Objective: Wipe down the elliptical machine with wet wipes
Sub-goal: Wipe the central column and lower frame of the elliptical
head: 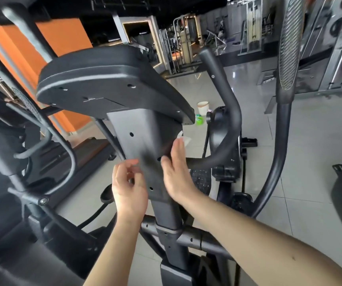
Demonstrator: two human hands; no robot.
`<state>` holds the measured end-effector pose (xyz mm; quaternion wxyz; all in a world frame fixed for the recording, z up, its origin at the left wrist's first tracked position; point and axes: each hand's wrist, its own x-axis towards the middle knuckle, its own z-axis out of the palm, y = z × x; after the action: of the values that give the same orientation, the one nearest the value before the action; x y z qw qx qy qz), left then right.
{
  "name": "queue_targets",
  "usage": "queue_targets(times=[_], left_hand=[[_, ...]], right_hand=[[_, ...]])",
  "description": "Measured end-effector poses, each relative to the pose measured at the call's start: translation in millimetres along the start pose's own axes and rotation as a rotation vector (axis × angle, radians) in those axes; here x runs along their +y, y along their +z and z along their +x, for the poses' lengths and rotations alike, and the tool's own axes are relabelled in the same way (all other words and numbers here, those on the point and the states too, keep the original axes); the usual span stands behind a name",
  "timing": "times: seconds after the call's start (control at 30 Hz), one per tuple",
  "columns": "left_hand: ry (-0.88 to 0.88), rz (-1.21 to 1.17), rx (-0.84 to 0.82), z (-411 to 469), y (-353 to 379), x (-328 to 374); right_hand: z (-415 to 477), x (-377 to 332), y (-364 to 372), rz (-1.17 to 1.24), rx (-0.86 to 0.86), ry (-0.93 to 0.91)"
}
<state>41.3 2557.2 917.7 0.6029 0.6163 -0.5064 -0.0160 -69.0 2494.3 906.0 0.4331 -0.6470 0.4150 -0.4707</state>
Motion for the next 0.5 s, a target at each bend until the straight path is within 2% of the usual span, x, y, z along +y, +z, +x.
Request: queue_targets(times=[0.13, 0.3, 0.5], left_hand=[[0.134, 0.019, 0.039, 7.2, 4.0, 1.7], [0.101, -0.025, 0.051, 11.9, 4.6, 3.1], [0.137, -0.051, 0.063, 16.0, 6.3, 3.7]], right_hand=[[4.1, -22.8, -5.7, 0.111, 0.061, 0.065], [-47.8, -48.2, 10.0, -0.004, -0.015, -0.294], [9.9, -29.3, -4.5, -0.104, 0.139, -0.308]])
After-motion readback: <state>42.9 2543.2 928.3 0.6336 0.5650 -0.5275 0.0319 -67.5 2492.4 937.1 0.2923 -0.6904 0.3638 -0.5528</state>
